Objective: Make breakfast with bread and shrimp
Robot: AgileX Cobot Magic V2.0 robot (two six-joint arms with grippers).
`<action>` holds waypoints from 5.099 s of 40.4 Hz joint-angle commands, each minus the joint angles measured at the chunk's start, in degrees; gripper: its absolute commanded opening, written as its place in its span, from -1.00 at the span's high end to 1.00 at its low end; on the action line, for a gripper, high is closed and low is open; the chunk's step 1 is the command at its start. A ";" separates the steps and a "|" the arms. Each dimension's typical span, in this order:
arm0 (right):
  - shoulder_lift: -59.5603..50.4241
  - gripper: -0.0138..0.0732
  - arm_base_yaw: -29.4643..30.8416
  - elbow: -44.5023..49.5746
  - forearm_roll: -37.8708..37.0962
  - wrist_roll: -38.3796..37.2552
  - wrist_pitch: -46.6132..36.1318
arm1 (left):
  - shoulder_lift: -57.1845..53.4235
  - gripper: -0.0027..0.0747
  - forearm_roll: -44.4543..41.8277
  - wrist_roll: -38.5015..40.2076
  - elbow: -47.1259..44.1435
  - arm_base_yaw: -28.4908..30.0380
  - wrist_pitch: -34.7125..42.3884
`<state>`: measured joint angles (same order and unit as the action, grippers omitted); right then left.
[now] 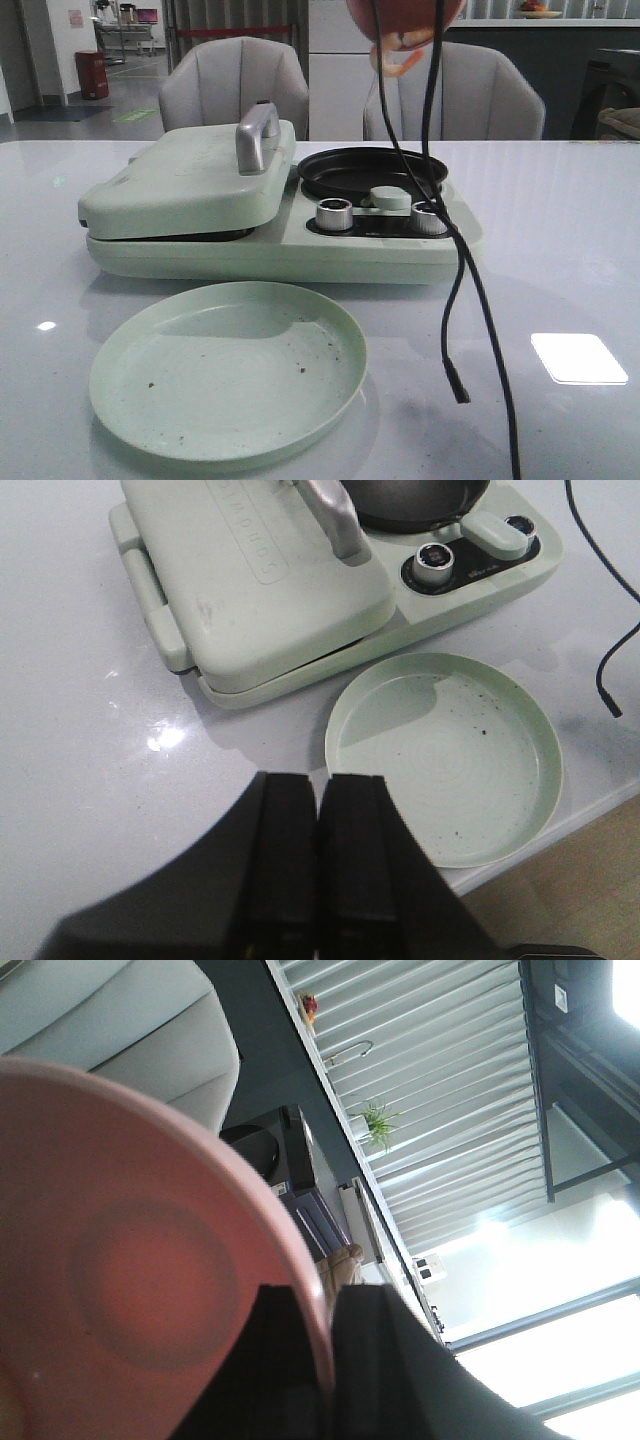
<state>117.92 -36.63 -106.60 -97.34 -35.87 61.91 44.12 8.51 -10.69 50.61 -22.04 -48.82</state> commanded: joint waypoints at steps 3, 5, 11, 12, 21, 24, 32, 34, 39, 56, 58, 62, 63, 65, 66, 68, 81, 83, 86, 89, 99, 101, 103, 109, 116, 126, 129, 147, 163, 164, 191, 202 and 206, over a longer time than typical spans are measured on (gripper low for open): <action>-3.98 0.58 -0.09 -3.77 -5.73 1.28 2.36 | -0.13 0.67 0.43 0.57 1.54 -0.41 3.70; -3.98 0.58 -0.09 -4.74 -5.73 1.34 2.42 | -0.13 0.67 0.43 0.57 1.54 -0.41 3.70; -3.98 0.58 -0.09 -5.58 -5.73 1.39 1.98 | -0.13 0.67 0.39 0.57 1.54 -0.41 3.70; -3.98 0.58 -0.09 -5.58 -5.73 1.39 1.98 | -0.13 0.67 0.39 0.57 1.54 -0.41 3.70; -3.98 0.58 -0.09 -5.58 -5.73 1.39 2.42 | -0.13 0.67 0.39 0.57 1.54 -0.41 3.70; -3.98 0.58 -0.09 -5.58 -4.67 1.39 3.25 | -0.13 0.67 0.39 0.57 1.54 -0.41 3.70; -6.80 0.58 0.06 -5.58 10.51 4.94 8.09 | -0.13 0.67 0.39 0.57 1.54 -0.41 3.70; -8.52 0.58 0.51 -5.44 17.77 7.24 8.31 | -0.13 0.67 0.39 0.57 1.54 -0.41 3.70; -14.22 0.58 3.24 -1.37 33.26 10.32 8.23 | -0.13 0.67 0.39 0.57 1.54 -0.41 3.70; -33.38 0.58 23.94 33.05 66.00 14.29 -9.72 | -0.13 0.67 0.39 0.57 1.54 -0.41 3.70; -34.10 0.58 27.51 36.31 72.81 18.11 -12.41 | -0.13 0.67 0.39 0.57 1.54 -0.41 3.70; -33.88 0.58 34.06 40.26 84.84 25.22 -15.57 | 0.40 0.67 0.39 0.57 1.54 -0.41 3.70; -33.64 0.58 36.37 41.10 87.58 27.37 -16.32 | 0.50 0.67 0.39 0.57 1.54 -0.41 3.70; -33.11 0.58 39.20 43.20 93.25 30.95 -18.14 | 0.74 0.67 0.39 0.57 1.54 -0.41 3.70; -32.81 0.58 40.25 44.10 96.42 32.28 -19.19 | 1.03 0.67 0.39 0.57 1.54 -0.41 3.70; -31.98 0.58 42.28 45.21 98.94 34.58 -20.46 | 1.36 0.67 0.39 0.57 1.54 -0.41 3.70; -24.55 0.54 44.73 46.24 102.85 35.87 -24.24 | 4.71 0.67 0.39 0.57 1.54 -0.41 3.70; -23.86 0.49 44.73 46.19 102.90 35.87 -24.30 | 4.96 0.67 0.39 0.57 1.54 -0.41 3.70; -23.16 0.36 44.73 46.19 102.84 35.87 -24.30 | 5.06 0.67 0.39 0.57 1.54 -0.41 3.81; -23.13 0.22 44.73 46.19 102.84 35.87 -24.47 | 5.06 0.67 0.39 0.57 1.54 -0.41 3.81; -23.13 -0.31 44.73 46.07 102.04 35.87 -25.72 | 5.06 0.67 0.39 0.57 1.54 -0.41 3.81; -23.21 -0.41 44.73 45.61 101.16 35.87 -25.35 | 5.06 0.67 0.39 0.57 1.54 -0.41 3.81; -23.54 -0.50 44.73 44.73 100.02 35.87 -23.83 | 4.95 0.67 0.39 0.57 1.54 -0.41 3.70; -26.55 -0.61 44.37 42.04 97.34 35.87 -17.90 | 4.85 0.67 0.39 0.57 1.54 -0.41 2.43; -34.38 -0.61 41.35 42.75 97.67 35.87 -15.89 | 4.85 0.67 0.39 0.57 1.54 -0.41 1.58; -47.79 -0.61 31.63 47.77 97.34 35.87 -16.03 | 4.58 0.67 -0.33 0.57 1.54 -0.41 1.18; -52.04 -0.61 30.23 49.93 97.34 35.87 -15.98 | 3.69 0.67 -1.43 0.57 1.41 -0.41 0.97; -76.39 -0.60 30.28 65.30 97.34 35.39 -13.77 | -6.56 0.67 -14.38 12.89 -5.53 -0.41 0.96; -84.49 -0.26 30.28 69.16 97.34 34.71 -13.90 | -7.63 0.67 -15.90 14.69 -6.52 -0.41 1.43; -84.49 -0.15 30.28 69.16 97.34 34.71 -13.90 | -7.63 0.67 -15.90 14.69 -6.62 -0.41 1.43; -84.49 0.56 30.28 69.16 97.34 34.71 -14.36 | -7.63 0.67 -15.90 13.86 -6.76 -0.41 0.41; -84.49 0.56 30.28 69.16 97.34 34.71 -14.36 | -7.63 0.67 -15.90 13.86 -6.76 -0.41 0.41; -84.49 0.56 30.28 69.16 97.34 34.71 -14.30 | -9.38 0.67 -20.03 13.59 -7.49 -0.27 1.78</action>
<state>33.47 -6.35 -36.01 0.44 -1.11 51.38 36.03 -7.74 3.09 41.92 -22.04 -51.52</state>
